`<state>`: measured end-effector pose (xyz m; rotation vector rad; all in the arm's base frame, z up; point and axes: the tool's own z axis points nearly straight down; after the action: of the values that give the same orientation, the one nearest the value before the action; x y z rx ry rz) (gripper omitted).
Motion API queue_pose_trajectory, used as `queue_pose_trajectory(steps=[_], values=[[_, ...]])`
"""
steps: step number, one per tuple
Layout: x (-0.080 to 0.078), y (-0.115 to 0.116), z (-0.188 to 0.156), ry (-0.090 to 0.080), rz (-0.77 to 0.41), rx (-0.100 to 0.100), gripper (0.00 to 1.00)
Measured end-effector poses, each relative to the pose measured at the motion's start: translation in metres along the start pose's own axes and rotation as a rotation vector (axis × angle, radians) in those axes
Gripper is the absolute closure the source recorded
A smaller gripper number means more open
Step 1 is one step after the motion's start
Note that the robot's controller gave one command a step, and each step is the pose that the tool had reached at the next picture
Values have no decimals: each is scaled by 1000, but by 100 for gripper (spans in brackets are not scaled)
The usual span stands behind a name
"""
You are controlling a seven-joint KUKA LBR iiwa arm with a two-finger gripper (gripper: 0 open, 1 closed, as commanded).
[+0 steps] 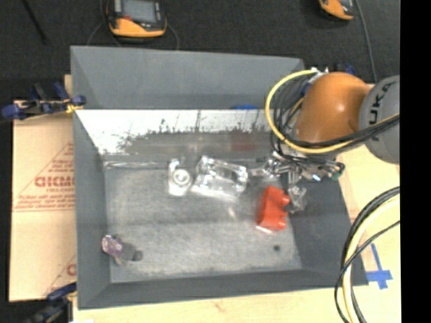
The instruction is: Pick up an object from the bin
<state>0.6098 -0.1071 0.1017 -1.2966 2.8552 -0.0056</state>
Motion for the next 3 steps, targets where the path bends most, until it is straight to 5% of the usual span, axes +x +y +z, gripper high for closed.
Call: queue_pose_trajectory(steps=[1, 2, 3], values=[[-7, 6, 1, -1, -465, -1, 0], [-9, 1, 28, 0, -721, 4, 0], [-10, -2, 24, -3, -714, 4, 0]])
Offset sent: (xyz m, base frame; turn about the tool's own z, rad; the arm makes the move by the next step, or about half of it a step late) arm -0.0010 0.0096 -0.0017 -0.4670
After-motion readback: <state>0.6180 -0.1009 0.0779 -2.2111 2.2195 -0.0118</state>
